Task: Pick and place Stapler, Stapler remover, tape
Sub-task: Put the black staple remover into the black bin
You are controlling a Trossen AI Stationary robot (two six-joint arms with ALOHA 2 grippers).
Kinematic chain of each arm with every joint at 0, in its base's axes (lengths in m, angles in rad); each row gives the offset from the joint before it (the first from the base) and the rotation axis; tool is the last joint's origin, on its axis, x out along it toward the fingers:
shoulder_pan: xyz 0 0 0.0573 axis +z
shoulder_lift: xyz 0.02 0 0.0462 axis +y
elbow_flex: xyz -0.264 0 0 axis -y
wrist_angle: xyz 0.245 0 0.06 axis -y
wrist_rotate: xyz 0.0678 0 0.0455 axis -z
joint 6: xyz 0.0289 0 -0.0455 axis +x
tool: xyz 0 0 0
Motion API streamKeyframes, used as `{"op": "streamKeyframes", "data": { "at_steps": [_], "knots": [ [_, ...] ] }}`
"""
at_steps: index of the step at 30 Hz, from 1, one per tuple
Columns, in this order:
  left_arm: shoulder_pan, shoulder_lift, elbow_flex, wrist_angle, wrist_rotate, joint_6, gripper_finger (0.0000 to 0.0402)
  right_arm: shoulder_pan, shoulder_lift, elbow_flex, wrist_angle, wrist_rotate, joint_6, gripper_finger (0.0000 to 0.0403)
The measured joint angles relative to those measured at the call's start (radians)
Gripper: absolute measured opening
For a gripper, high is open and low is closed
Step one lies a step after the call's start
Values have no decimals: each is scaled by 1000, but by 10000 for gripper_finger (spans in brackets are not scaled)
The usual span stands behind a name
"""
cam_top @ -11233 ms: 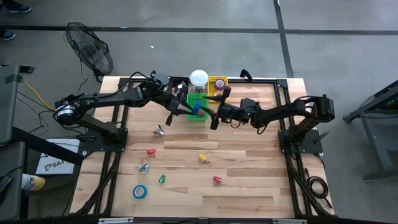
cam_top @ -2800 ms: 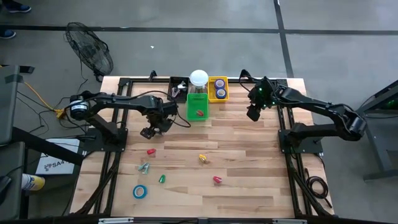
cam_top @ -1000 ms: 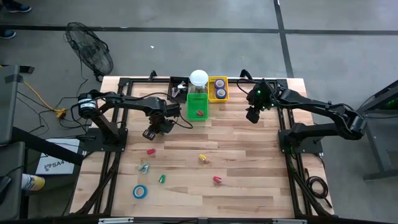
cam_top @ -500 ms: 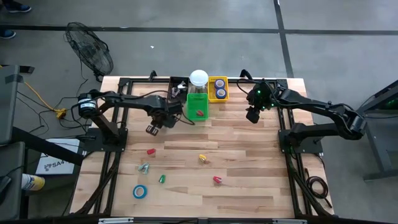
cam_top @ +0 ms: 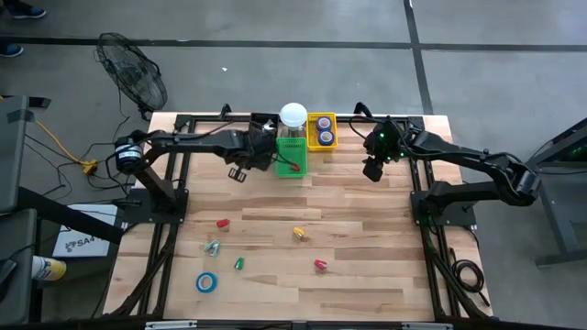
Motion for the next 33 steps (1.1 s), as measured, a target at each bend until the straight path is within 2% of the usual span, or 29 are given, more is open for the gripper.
{"op": "streamKeyframes", "data": {
  "at_steps": [10,16,25,33],
  "knots": [
    [156,0,3,163,35,15,94,0,0,0,0,0,-9,165],
    [235,0,3,252,153,13,94,0,0,0,0,0,-11,165],
    [285,2,3,308,256,-118,96,0,0,0,0,0,-11,165],
    [282,65,2,331,314,-171,96,0,0,0,7,-1,-10,165]
  ]
}}
